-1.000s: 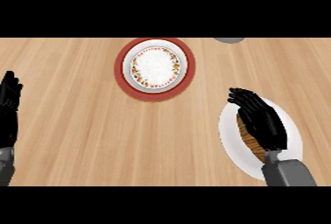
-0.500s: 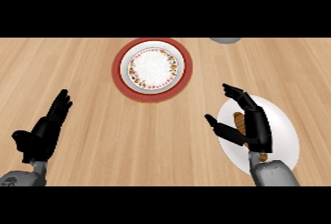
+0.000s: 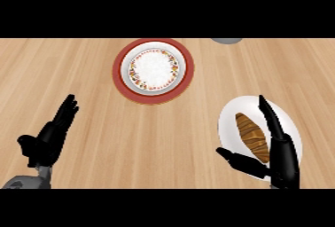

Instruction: Pick the croissant from the plate and place it in the plate

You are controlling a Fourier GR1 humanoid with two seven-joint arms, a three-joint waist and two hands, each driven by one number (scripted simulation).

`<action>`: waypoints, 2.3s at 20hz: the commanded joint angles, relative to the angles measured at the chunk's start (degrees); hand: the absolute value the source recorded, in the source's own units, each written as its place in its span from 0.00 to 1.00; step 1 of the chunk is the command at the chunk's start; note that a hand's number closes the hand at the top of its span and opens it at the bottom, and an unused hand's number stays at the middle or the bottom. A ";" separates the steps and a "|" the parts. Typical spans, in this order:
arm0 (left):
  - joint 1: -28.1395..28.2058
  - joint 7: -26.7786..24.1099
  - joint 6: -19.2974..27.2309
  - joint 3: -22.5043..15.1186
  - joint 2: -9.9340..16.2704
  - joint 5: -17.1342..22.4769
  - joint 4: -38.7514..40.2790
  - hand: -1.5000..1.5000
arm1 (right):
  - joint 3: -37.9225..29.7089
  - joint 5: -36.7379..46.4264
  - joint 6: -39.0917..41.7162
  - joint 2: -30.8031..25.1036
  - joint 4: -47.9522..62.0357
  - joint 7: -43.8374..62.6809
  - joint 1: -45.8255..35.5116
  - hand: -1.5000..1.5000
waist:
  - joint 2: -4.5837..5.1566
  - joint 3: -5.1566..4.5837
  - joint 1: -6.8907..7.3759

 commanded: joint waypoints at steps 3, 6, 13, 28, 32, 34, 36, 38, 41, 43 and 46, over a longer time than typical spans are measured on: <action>1.49 -3.38 -2.27 1.19 -0.18 -0.12 1.97 0.50 | -3.11 5.99 5.84 -10.24 -9.04 16.08 2.60 0.00 | 0.07 -0.07 0.10; 0.03 -0.79 -1.14 0.94 -0.17 -0.55 0.60 0.50 | -3.15 8.33 12.58 -16.56 -12.27 24.35 3.65 0.00 | 0.03 -0.10 0.13; 0.18 -1.50 -0.89 0.88 -2.01 -2.31 1.29 0.50 | -1.00 8.20 25.53 -20.00 -17.25 38.62 2.32 0.00 | 0.11 0.00 0.39; 1.96 0.04 -2.49 3.48 -4.81 -6.33 -1.70 0.50 | -2.87 12.08 39.22 -14.53 -4.38 46.95 -7.98 0.00 | 0.14 0.06 0.82; -0.67 -1.03 -6.61 6.99 -5.06 -5.56 2.37 0.50 | -3.30 14.80 39.74 -11.55 -2.71 43.49 -5.62 0.00 | 0.15 0.05 0.55; 2.26 1.26 -6.40 7.20 -5.22 -6.61 -2.19 0.50 | -4.10 16.93 38.24 -10.13 -2.78 41.53 -3.21 0.00 | 0.12 0.06 0.56; -2.64 3.11 -5.29 6.74 -6.18 -8.12 0.30 0.50 | -2.34 19.13 37.97 -8.23 1.46 41.84 -6.21 0.00 | 0.16 0.06 0.53; -1.45 2.32 -4.92 7.41 -6.65 -7.92 0.43 0.50 | -4.13 19.82 39.57 -9.66 5.14 41.60 -9.24 0.00 | 0.18 0.06 0.70; 0.96 1.29 -4.50 5.39 -8.37 -10.15 -2.54 0.50 | -5.38 21.76 37.35 -7.63 12.15 38.81 -12.46 0.00 | 0.18 0.07 0.90; 1.51 -1.79 -5.77 6.91 -9.01 -10.33 1.63 0.50 | -6.74 22.17 37.58 -9.05 11.68 34.58 -8.60 0.00 | 0.16 0.06 0.63; 3.41 4.01 -5.62 7.04 -9.43 -10.91 -5.62 0.50 | -7.90 22.45 40.53 -7.03 11.79 35.51 -11.31 0.00 | 0.11 0.07 0.72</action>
